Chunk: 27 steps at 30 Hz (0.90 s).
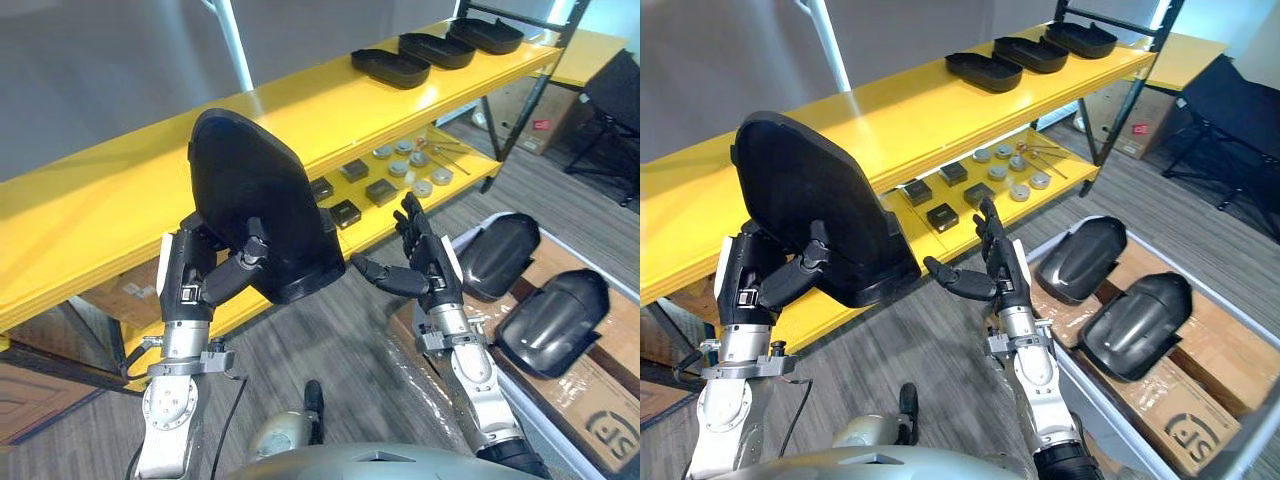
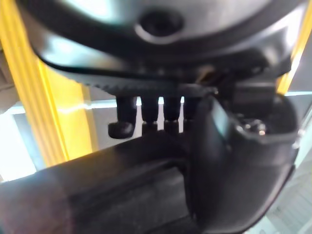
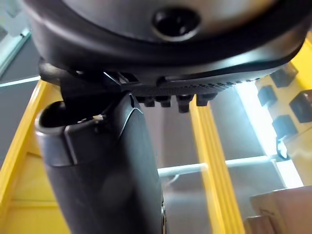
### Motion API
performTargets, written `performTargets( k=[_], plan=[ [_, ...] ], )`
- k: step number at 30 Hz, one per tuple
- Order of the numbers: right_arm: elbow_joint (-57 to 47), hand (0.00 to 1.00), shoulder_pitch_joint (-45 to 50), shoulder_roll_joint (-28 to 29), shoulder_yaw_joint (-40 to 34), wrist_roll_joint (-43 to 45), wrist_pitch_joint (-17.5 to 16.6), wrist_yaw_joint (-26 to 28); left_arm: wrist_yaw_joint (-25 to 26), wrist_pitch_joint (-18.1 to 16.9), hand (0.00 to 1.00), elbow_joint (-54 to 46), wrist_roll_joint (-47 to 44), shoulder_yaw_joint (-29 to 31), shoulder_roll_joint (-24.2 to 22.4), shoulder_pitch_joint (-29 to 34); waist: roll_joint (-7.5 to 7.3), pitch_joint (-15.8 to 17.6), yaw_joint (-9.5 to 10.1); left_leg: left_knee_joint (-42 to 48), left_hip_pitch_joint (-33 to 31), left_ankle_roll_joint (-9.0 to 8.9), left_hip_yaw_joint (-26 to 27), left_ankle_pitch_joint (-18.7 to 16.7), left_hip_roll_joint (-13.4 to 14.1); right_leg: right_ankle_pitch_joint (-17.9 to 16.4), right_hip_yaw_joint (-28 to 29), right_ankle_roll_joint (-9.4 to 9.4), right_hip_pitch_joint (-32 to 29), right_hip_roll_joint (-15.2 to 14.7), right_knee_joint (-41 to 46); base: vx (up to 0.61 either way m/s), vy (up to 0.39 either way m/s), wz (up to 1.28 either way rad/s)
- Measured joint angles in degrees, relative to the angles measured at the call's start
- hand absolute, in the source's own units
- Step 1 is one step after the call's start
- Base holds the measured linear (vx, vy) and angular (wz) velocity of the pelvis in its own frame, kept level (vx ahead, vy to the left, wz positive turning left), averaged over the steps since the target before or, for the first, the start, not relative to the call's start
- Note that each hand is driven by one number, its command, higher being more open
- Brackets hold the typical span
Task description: Walk over and take three plastic housings, then place them on the shelf
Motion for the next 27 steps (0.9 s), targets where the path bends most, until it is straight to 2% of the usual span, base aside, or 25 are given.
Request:
performTargets(
  k=[1,2,3,4,5,6,7,8,10,12,14,15,17,19,20,21,22,23,24,25,26,27],
  plan=[
    [0.00,1.00,0.14,0.53,-0.05,-0.03,-0.23,-1.09,-0.94,0.00,0.00,-0.01,-0.03,0.03,0.08,0.04,-0.73,-0.21,0.73,2.14,-0.50,0.59,0.64,-2.47,-1.59,-0.67,-0.34,-1.43,0.84,-1.42,-0.50,0.19,0.198,0.23],
    [-0.03,1.00,0.43,0.90,-0.16,-0.04,-0.25,-1.97,-1.67,0.00,0.00,0.00,-0.16,0.06,0.05,0.04,-0.64,-0.84,0.56,2.64,-0.25,1.33,0.53,-4.03,-2.61,0.26,-0.99,-3.98,2.01,-1.86,0.50,0.22,0.150,0.26],
    [-0.09,1.00,0.36,0.76,-0.18,-0.04,-0.27,-2.43,-1.95,-0.01,0.00,0.03,-0.21,0.08,-0.26,-0.01,-0.51,-0.83,0.59,2.83,-0.09,2.00,0.29,-4.53,-3.06,1.51,-0.65,-6.33,0.69,-3.05,4.16,0.21,0.135,0.36],
    [-0.10,1.00,0.47,0.86,-0.27,-0.03,-0.32,-2.87,-2.19,-0.02,0.00,-0.01,-0.17,0.04,-0.32,0.01,-0.87,-0.63,0.53,2.48,0.38,2.67,-0.39,-5.00,-3.66,4.51,1.08,-10.12,-2.71,-5.02,11.68,0.24,0.188,0.32],
    [-0.09,1.00,0.41,1.40,-0.36,-0.15,-0.38,-3.65,-2.01,-0.04,0.00,-0.21,-0.10,0.24,0.71,-0.07,-0.87,-0.77,0.51,0.83,2.21,3.28,-0.75,-5.46,-4.40,9.21,3.76,-13.12,-7.06,-7.29,20.02,0.30,0.237,0.32],
    [-0.10,1.00,0.04,2.30,-0.61,-0.94,-0.72,-4.57,-1.10,-0.01,0.00,-0.22,0.13,0.88,1.67,-0.13,-1.27,-0.76,0.28,-0.44,3.82,3.94,-1.68,-6.03,-4.52,8.83,7.57,-11.47,-10.55,-6.95,26.63,0.29,0.168,0.18],
    [-0.10,1.00,-0.18,2.68,-0.77,-1.74,-1.11,-5.02,-0.19,0.03,0.00,-0.22,0.16,1.09,1.93,-0.12,-1.34,-0.71,0.17,-1.15,4.82,4.16,-2.26,-6.23,-4.51,7.97,8.66,-10.29,-11.96,-6.17,28.86,0.35,0.126,0.13],
    [-0.14,1.00,-0.61,3.42,-1.17,-2.05,-1.94,-5.79,1.70,0.25,0.00,-0.22,0.14,1.44,2.24,-0.14,-1.27,-0.63,0.05,-2.48,7.39,4.02,-3.29,-5.98,-4.46,5.51,9.45,-8.80,-13.89,-4.47,30.85,0.35,0.105,0.11],
    [-0.67,1.00,-2.02,3.78,-1.21,-2.03,-2.12,-6.95,3.36,0.31,0.00,-0.22,0.12,2.73,2.63,-0.44,-1.19,-0.59,-0.73,-4.29,11.29,3.74,-3.75,-5.92,-4.30,3.03,7.83,-7.63,-15.54,-2.01,28.76,0.33,0.092,0.12],
    [-2.11,1.00,-5.36,3.29,-1.32,-2.38,-3.02,-7.58,5.14,0.58,0.00,-0.22,0.06,3.99,3.71,-2.75,-1.01,-0.52,-0.95,-5.92,13.91,3.38,-4.41,-6.15,-4.25,3.22,6.89,-7.20,-19.71,1.34,18.90,0.33,0.072,0.15],
    [-3.75,1.00,-7.69,2.91,-1.58,-2.67,-3.02,-8.66,6.20,1.14,0.00,0.09,0.05,4.03,4.10,-5.78,-0.78,-0.38,-1.22,-7.07,14.73,3.17,-6.45,-6.42,-4.21,4.80,10.97,-5.28,-23.34,4.75,9.85,0.25,-0.010,0.48],
    [-4.53,1.00,-8.38,2.93,-2.17,-4.43,-3.01,-9.80,6.28,1.23,0.00,0.66,0.08,3.72,4.46,-7.44,-0.74,-0.36,-1.92,-7.08,15.25,2.87,-8.34,-6.65,-4.27,6.12,14.15,-3.31,-24.71,6.10,5.45,0.25,-0.066,0.74],
    [-5.12,1.00,-8.69,2.90,-2.86,-4.59,-2.95,-10.49,6.33,1.25,0.00,1.75,0.09,3.51,4.64,-8.61,-0.72,-0.33,-2.75,-7.13,17.33,1.97,-11.28,-7.20,-4.31,8.72,17.67,-2.48,-24.34,6.97,0.97,0.26,-0.093,0.93],
    [-6.60,1.00,-8.75,2.67,-5.32,-4.47,-2.97,-10.42,6.41,1.24,0.00,2.05,-0.16,3.46,4.65,-8.73,-0.99,-0.47,-2.81,-6.59,19.53,0.04,-13.73,-8.94,-4.21,12.82,19.35,-3.36,-22.34,7.72,-2.93,0.27,-0.136,0.94],
    [-7.19,1.00,-8.82,2.28,-6.20,-4.41,-2.98,-10.26,6.47,1.24,0.00,1.98,-0.16,3.41,4.61,-8.74,-0.86,-0.65,-2.87,-6.16,19.54,-0.03,-13.87,-10.53,-3.73,13.96,18.92,-3.78,-21.57,7.83,-3.39,0.30,-0.211,0.90],
    [-7.91,1.00,-9.11,1.35,-7.54,-4.40,-2.98,-9.73,6.86,1.24,0.00,1.93,-0.12,3.56,4.59,-8.48,-1.38,-0.88,-2.69,-3.72,19.03,0.15,-13.78,-14.08,-3.38,14.92,17.91,-4.20,-20.16,7.97,-3.54,0.23,-0.243,0.79],
    [-8.09,1.00,-9.41,-0.13,-8.27,-4.37,-2.98,-8.93,7.70,1.44,0.00,2.26,-0.01,3.85,3.92,-7.92,-1.37,-1.03,-2.59,1.79,17.79,-1.00,-11.97,-18.90,-1.33,16.43,16.86,-4.74,-17.50,9.06,-4.19,0.27,-0.306,0.68],
    [-8.12,1.00,-9.25,-1.25,-8.41,-4.26,-2.97,-8.40,8.19,1.80,0.00,2.44,0.03,3.85,3.21,-7.58,-0.20,-0.93,-2.59,4.69,17.37,-2.54,-10.71,-20.75,0.88,16.14,16.09,-5.30,-16.29,10.32,-4.39,0.26,-0.264,0.55],
    [-8.11,1.00,-9.16,-2.72,-8.64,-3.36,-2.91,-7.18,8.44,2.35,0.00,2.46,0.02,4.05,2.31,-6.90,1.65,-0.37,-2.70,13.70,15.20,-4.19,-7.88,-21.78,4.45,15.04,14.55,-6.65,-13.17,12.65,-5.84,0.27,-0.220,0.54],
    [-8.10,1.00,-9.15,-3.66,-9.05,-1.48,-2.68,-5.91,7.91,3.54,0.00,2.59,0.21,4.40,1.90,-6.82,2.25,0.40,-3.19,28.13,8.83,-6.19,-3.42,-20.27,8.23,15.18,12.97,-7.37,-9.47,13.97,-8.98,0.27,-0.204,0.45],
    [-8.06,1.00,-9.00,-3.75,-9.53,-1.02,-2.64,-5.44,7.58,3.97,0.00,2.97,0.27,4.41,1.90,-6.78,2.23,0.55,-3.03,30.45,7.45,-6.39,-0.68,-20.97,9.83,15.21,12.49,-7.57,-7.87,14.13,-10.20,0.26,-0.220,0.36],
    [-8.08,1.00,-9.16,-3.66,-10.81,0.18,-2.80,-4.49,6.87,4.11,0.00,3.86,0.59,4.12,1.81,-6.84,2.18,0.61,-3.15,28.31,5.80,-6.35,3.00,-22.18,11.65,15.24,11.35,-7.53,-5.62,13.60,-11.20,0.22,-0.172,0.19]
  ],
)
